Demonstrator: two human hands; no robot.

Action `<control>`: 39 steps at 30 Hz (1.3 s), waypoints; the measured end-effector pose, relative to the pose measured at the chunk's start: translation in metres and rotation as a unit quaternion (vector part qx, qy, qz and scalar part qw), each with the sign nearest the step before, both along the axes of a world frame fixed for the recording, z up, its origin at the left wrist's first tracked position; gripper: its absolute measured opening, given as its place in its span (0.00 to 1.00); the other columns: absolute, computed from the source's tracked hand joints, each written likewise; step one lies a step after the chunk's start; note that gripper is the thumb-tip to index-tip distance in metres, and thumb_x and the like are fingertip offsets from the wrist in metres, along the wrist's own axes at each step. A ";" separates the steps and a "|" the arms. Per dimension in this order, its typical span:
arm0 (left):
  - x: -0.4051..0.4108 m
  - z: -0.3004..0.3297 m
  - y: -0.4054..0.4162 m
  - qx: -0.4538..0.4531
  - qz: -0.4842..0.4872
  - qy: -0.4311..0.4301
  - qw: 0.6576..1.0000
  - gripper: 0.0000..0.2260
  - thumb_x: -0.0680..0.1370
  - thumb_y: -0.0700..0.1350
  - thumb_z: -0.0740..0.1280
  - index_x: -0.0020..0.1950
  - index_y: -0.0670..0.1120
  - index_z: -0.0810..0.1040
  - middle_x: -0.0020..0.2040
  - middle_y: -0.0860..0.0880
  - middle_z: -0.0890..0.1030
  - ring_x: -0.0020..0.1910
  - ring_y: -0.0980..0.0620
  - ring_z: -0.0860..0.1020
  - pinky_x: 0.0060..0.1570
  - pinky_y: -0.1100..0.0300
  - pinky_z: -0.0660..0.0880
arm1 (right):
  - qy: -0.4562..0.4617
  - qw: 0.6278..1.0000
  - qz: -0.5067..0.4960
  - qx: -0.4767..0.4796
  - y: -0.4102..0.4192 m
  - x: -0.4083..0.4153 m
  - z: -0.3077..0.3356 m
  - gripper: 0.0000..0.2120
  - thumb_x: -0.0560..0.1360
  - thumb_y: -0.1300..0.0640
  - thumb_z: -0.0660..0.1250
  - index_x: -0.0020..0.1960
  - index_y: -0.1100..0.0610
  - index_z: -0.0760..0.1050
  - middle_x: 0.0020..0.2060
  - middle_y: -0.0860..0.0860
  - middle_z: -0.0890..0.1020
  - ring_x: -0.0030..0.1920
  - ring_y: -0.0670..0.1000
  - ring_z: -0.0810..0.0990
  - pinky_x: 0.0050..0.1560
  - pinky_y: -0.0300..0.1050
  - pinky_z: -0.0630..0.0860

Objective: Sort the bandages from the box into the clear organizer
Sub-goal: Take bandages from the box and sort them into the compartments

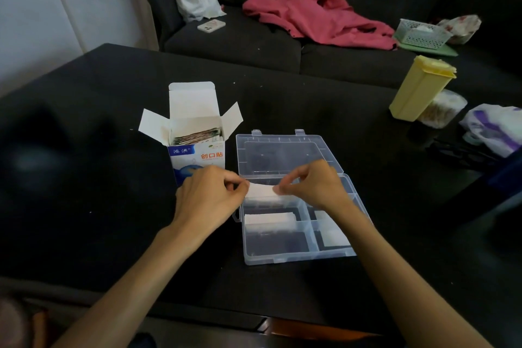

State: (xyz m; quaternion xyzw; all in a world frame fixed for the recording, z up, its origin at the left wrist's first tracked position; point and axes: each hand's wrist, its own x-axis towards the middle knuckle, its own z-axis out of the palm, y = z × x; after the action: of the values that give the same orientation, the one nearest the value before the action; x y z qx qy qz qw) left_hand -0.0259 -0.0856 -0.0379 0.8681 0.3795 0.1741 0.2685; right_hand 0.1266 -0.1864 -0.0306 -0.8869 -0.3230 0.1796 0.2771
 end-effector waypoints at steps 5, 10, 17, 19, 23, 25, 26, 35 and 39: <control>0.001 0.004 -0.001 0.010 -0.021 0.042 0.999 0.09 0.75 0.56 0.67 0.53 0.56 0.82 0.39 0.59 0.76 0.40 0.59 0.74 0.43 0.63 0.74 | -0.041 0.999 -0.013 0.009 0.001 -0.006 -0.001 0.06 0.68 0.48 0.74 0.40 0.51 0.83 0.39 0.46 0.81 0.39 0.46 0.78 0.52 0.49 0.79; 0.003 0.008 -0.002 0.047 -0.016 0.037 0.998 0.14 0.74 0.52 0.70 0.59 0.57 0.76 0.41 0.56 0.74 0.44 0.56 0.75 0.47 0.58 0.77 | -0.041 0.999 0.007 -0.012 0.005 -0.009 -0.002 0.08 0.68 0.48 0.73 0.44 0.51 0.84 0.44 0.49 0.83 0.42 0.47 0.78 0.56 0.52 0.77; 0.008 0.011 -0.002 0.059 -0.018 0.034 0.998 0.10 0.74 0.53 0.70 0.55 0.56 0.79 0.48 0.54 0.82 0.46 0.56 0.78 0.43 0.62 0.74 | -0.111 0.992 0.053 -0.033 -0.002 -0.003 0.012 0.10 0.69 0.45 0.72 0.48 0.48 0.82 0.48 0.48 0.83 0.44 0.46 0.77 0.57 0.52 0.76; 0.008 0.008 -0.002 0.056 -0.025 0.058 0.996 0.10 0.75 0.52 0.68 0.56 0.55 0.80 0.50 0.54 0.82 0.47 0.56 0.78 0.43 0.63 0.73 | -0.076 0.996 0.045 -0.018 -0.007 0.006 0.023 0.07 0.71 0.48 0.71 0.47 0.49 0.81 0.45 0.49 0.83 0.37 0.43 0.76 0.47 0.43 0.78; 0.007 0.006 -0.001 0.057 -0.035 0.086 0.994 0.12 0.77 0.51 0.65 0.60 0.56 0.79 0.54 0.54 0.81 0.49 0.55 0.78 0.46 0.62 0.75 | -0.064 0.997 0.023 -0.046 -0.010 0.013 0.030 0.06 0.73 0.51 0.69 0.46 0.52 0.81 0.44 0.49 0.83 0.38 0.46 0.79 0.49 0.46 0.79; 0.007 0.006 -0.001 0.063 -0.039 0.089 0.993 0.11 0.78 0.50 0.65 0.60 0.56 0.79 0.53 0.54 0.81 0.48 0.56 0.78 0.46 0.62 0.74 | -0.103 0.990 0.032 -0.089 -0.007 0.003 0.025 0.08 0.75 0.49 0.67 0.47 0.52 0.80 0.46 0.50 0.83 0.41 0.47 0.79 0.56 0.50 0.76; 0.007 0.006 0.000 0.065 -0.040 0.090 0.993 0.11 0.78 0.50 0.65 0.59 0.55 0.79 0.53 0.54 0.81 0.47 0.56 0.78 0.45 0.63 0.74 | -0.142 0.983 0.037 -0.108 -0.006 -0.004 0.022 0.09 0.76 0.49 0.65 0.48 0.53 0.79 0.46 0.51 0.83 0.43 0.49 0.79 0.60 0.50 0.72; 0.008 0.003 0.001 0.051 -0.042 0.098 0.993 0.10 0.78 0.50 0.65 0.58 0.54 0.78 0.53 0.54 0.81 0.49 0.55 0.78 0.48 0.62 0.74 | -0.209 0.950 0.075 -0.220 0.004 -0.029 0.026 0.04 0.77 0.56 0.62 0.49 0.56 0.74 0.43 0.53 0.77 0.47 0.53 0.76 0.61 0.48 0.67; 0.007 0.004 0.001 0.052 -0.052 0.092 0.993 0.09 0.78 0.50 0.65 0.57 0.55 0.79 0.48 0.54 0.81 0.44 0.57 0.77 0.43 0.64 0.73 | -0.069 0.981 0.056 -0.172 0.010 -0.008 0.017 0.07 0.77 0.58 0.62 0.48 0.60 0.77 0.42 0.55 0.80 0.46 0.55 0.79 0.57 0.53 0.75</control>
State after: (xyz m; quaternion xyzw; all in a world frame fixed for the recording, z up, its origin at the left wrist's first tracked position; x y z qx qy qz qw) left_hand -0.0194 -0.0846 -0.0340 0.9118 0.3472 0.0987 0.1958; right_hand 0.1190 -0.1763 -0.0139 -0.9120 -0.3548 0.1865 0.0871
